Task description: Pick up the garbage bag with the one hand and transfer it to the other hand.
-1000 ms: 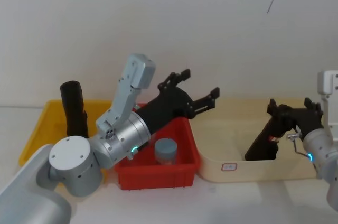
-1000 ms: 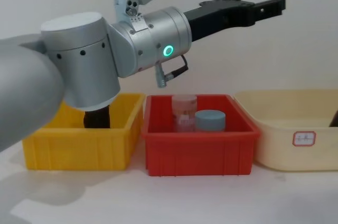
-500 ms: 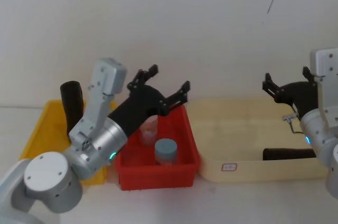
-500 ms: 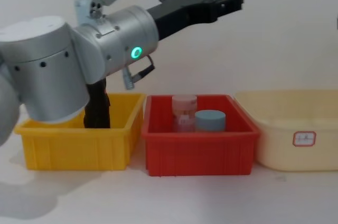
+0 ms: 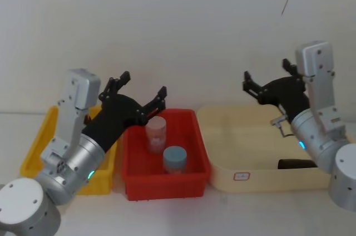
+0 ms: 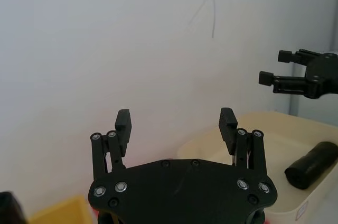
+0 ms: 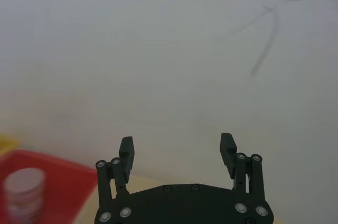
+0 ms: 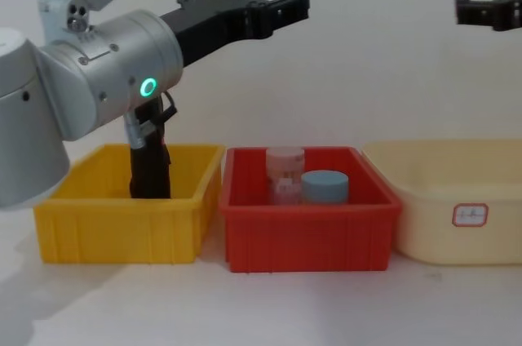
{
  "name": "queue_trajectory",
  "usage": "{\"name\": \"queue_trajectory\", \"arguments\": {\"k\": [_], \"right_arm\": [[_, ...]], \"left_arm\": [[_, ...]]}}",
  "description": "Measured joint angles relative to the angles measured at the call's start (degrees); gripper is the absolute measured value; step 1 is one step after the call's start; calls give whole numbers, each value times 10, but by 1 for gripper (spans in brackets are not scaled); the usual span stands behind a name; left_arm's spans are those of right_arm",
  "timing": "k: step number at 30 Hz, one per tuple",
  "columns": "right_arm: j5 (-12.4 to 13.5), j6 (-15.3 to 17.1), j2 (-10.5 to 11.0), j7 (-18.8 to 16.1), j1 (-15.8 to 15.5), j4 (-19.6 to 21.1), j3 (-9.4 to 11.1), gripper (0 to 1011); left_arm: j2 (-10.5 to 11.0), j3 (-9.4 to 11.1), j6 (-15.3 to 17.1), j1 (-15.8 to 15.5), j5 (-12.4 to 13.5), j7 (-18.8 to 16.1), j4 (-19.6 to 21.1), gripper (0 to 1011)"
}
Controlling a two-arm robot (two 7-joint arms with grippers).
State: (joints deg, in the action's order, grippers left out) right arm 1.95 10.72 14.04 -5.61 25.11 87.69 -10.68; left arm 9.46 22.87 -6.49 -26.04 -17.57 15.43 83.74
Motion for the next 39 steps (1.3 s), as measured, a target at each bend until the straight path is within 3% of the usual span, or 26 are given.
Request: {"name": "queue_trajectory", "arguments": {"k": [12,22,28,39], "right_arm": [[29,35,-12,-60,-15,24,-30,1000],[71,78,-18,-124,-30,35,-57,1000],[91,97,-15,-163,-34,33,-77,1000],[103,111,-9,-211,-32,10,-116,1000]], "left_arm": [[12,-12,12,22,10,-21,30,1001],[16,-16,17,30,14,-29,41,1001],[17,-17,18,32,15,-31,44,1001],[19,-19,20,35,16,-33,47,1001]]}}
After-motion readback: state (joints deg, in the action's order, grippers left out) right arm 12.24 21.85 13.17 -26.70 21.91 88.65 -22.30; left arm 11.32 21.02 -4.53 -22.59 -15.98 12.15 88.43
